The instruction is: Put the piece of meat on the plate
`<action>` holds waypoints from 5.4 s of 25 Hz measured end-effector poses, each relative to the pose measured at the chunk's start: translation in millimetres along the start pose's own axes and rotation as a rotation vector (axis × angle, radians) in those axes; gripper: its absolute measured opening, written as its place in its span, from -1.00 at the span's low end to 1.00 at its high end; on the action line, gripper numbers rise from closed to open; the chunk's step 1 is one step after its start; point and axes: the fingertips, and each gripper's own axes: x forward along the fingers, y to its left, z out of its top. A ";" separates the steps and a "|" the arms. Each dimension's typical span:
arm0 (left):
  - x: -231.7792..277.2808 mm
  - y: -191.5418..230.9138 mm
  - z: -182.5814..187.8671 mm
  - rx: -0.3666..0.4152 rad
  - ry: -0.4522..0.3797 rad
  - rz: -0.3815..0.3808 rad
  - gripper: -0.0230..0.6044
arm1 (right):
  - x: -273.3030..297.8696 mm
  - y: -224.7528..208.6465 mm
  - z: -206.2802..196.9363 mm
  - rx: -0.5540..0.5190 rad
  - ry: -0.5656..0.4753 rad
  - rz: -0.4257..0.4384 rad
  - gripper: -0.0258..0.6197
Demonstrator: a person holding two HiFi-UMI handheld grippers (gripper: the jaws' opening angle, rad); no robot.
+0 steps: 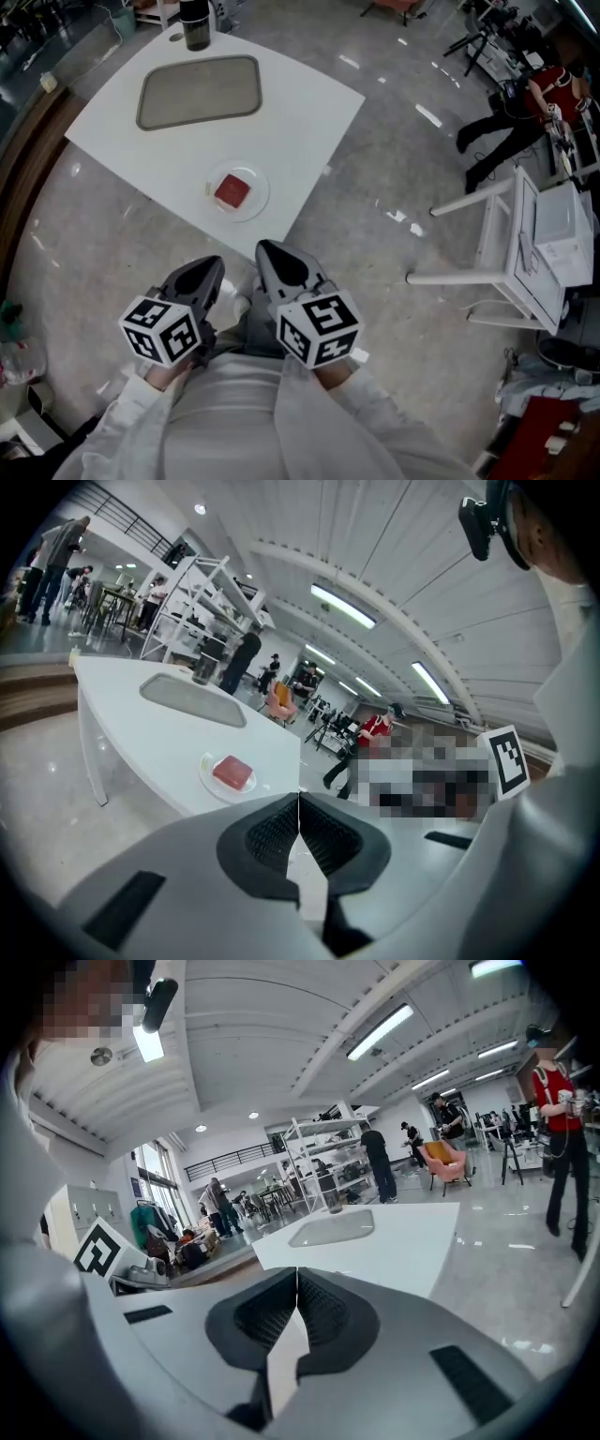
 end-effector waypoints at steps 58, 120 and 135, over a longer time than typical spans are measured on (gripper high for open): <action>98.8 58.4 35.9 -0.171 0.069 0.080 -0.90 | 89.0 -100.0 5.8 0.063 0.173 0.041 -0.87; 140.3 125.2 -25.9 -0.329 0.299 0.247 -0.65 | 121.1 -163.2 -98.3 0.276 0.494 -0.121 -0.58; 144.8 128.1 -21.9 -0.390 0.265 0.248 -0.65 | 124.6 -161.0 -98.2 0.207 0.504 -0.131 -0.59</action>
